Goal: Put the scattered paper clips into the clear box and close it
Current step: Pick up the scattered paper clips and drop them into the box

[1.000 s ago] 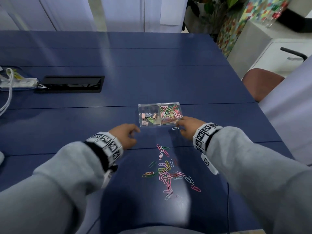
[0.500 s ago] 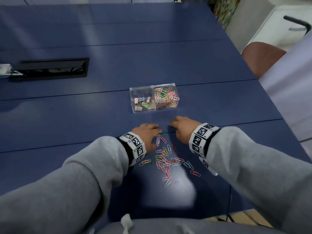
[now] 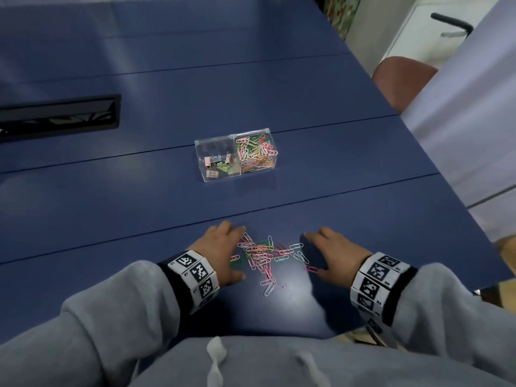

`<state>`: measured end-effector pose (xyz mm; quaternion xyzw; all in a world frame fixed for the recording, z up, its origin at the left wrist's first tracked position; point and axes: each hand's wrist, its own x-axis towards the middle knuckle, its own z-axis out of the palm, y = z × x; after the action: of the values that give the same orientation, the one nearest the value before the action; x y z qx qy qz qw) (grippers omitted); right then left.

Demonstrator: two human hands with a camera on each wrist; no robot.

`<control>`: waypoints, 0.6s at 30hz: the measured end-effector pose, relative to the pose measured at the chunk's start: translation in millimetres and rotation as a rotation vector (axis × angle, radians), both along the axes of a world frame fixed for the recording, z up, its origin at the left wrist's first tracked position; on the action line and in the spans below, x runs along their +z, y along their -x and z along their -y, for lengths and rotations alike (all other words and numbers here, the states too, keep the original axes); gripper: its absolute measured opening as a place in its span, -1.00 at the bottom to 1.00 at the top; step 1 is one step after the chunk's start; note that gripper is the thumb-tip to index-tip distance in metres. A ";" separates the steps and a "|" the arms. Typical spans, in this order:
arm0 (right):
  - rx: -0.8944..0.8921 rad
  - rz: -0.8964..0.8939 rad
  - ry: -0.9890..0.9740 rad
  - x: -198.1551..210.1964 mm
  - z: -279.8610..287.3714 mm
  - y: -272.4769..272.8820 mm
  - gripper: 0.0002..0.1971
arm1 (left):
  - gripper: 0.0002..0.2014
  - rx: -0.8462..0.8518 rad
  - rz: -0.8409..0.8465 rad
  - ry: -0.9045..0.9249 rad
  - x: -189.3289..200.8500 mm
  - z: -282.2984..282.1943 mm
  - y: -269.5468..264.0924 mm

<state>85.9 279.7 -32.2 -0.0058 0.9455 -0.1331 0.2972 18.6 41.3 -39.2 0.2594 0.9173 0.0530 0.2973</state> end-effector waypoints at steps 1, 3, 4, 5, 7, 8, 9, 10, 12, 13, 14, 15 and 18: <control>-0.033 0.011 0.006 -2.0 0.5 -2.7 -0.27 | 0.00 0.010 0.007 0.035 0.1 0.2 -2.0; -0.075 0.024 0.043 -4.1 5.5 -5.2 -0.31 | 0.04 0.019 0.035 0.056 -0.4 -1.9 -5.8; -0.084 0.030 0.067 -4.6 9.6 -5.0 -0.33 | 0.04 0.024 0.051 0.041 -0.7 -4.2 -7.4; -0.089 0.033 0.094 -4.6 14.7 -4.0 -0.36 | 0.02 0.028 0.066 0.021 -1.4 -7.2 -9.4; -0.099 0.019 0.140 -5.0 26.4 -0.1 -0.43 | -0.04 0.031 0.081 -0.015 -2.4 -14.7 -13.5; -0.104 0.008 0.162 -5.5 32.4 2.6 -0.46 | -0.07 0.035 0.081 -0.030 -3.0 -18.7 -15.1; -0.107 -0.006 0.184 -5.7 37.9 5.6 -0.50 | -0.11 0.043 0.080 -0.044 -3.9 -22.6 -15.8; -0.109 -0.018 0.200 -5.9 42.8 9.0 -0.52 | -0.16 0.055 0.080 -0.060 -4.8 -26.4 -15.6; -0.098 -0.021 0.215 -5.0 50.3 15.2 -0.54 | -0.30 0.080 0.082 -0.100 -6.0 -32.2 -13.1; -0.079 -0.020 0.215 -4.2 52.6 17.8 -0.56 | -0.38 0.086 0.080 -0.117 -6.4 -33.8 -11.2; -0.060 -0.020 0.212 -3.0 54.0 19.4 -0.58 | -0.45 0.089 0.075 -0.130 -6.1 -34.5 -9.2; -0.043 -0.022 0.208 -1.3 54.6 20.0 -0.60 | -0.50 0.091 0.070 -0.141 -6.0 -34.0 -7.4; -0.008 -0.053 0.194 3.6 50.3 16.6 -0.50 | -0.49 0.095 0.073 -0.140 -3.6 -27.6 -3.8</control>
<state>69.3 229.5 -28.6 -0.0341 0.9357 -0.2252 0.2694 22.4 68.9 -42.7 0.2336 0.9113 0.1403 0.3087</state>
